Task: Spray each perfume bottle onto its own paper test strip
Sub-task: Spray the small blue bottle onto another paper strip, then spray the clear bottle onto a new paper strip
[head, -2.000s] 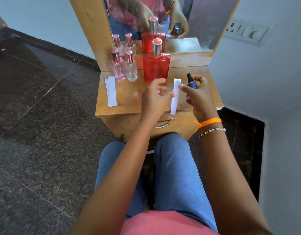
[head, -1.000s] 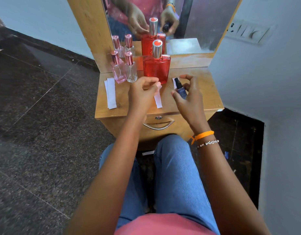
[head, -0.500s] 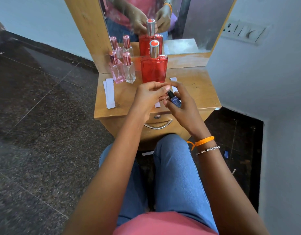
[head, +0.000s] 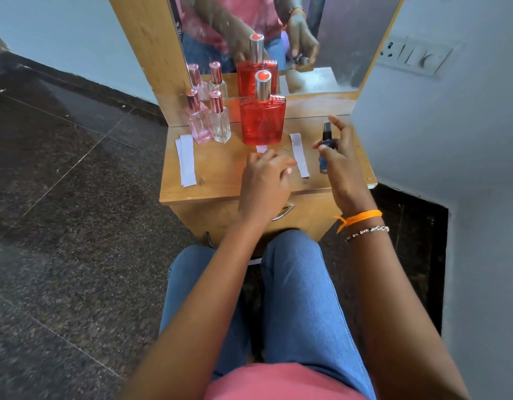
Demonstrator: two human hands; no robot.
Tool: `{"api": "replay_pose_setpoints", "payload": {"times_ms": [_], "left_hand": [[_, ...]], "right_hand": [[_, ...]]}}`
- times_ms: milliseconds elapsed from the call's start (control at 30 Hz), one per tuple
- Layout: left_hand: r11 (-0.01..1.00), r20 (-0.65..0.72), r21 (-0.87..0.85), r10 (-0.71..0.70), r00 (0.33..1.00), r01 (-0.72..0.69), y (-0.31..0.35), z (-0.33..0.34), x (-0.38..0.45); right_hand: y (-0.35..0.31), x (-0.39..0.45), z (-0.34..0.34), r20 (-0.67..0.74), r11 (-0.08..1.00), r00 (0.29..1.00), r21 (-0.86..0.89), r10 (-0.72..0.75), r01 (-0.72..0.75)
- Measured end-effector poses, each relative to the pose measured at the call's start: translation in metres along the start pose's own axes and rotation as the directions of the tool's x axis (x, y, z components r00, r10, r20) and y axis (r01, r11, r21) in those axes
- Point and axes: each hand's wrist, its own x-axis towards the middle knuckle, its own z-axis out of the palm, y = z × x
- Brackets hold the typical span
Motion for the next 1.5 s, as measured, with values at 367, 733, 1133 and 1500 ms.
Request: {"api": "replay_pose_setpoints", "payload": {"times_ms": [367, 733, 1133, 1500], "left_hand": [[0.996, 0.191, 0.039, 0.077, 0.979, -0.086, -0.008, 0.012, -0.005], [0.997, 0.183, 0.011, 0.074, 0.98, -0.077, -0.005, 0.009, -0.007], [0.999, -0.008, 0.013, -0.045, 0.999, 0.045, -0.021, -0.025, -0.013], [0.888, -0.282, 0.136, -0.39, 0.877, 0.439, -0.092, -0.078, -0.021]], "right_hand": [[-0.003, 0.062, 0.011, 0.176, 0.976, 0.97, -0.113, -0.167, 0.188], [0.002, 0.076, 0.011, 0.366, 0.95, 0.925, -0.238, -0.105, 0.202], [-0.001, 0.011, 0.032, -0.188, 0.959, 0.951, -0.189, -0.245, 0.21], [-0.004, -0.018, 0.155, 0.276, 0.959, 0.961, -0.281, 0.039, 0.042]]}}
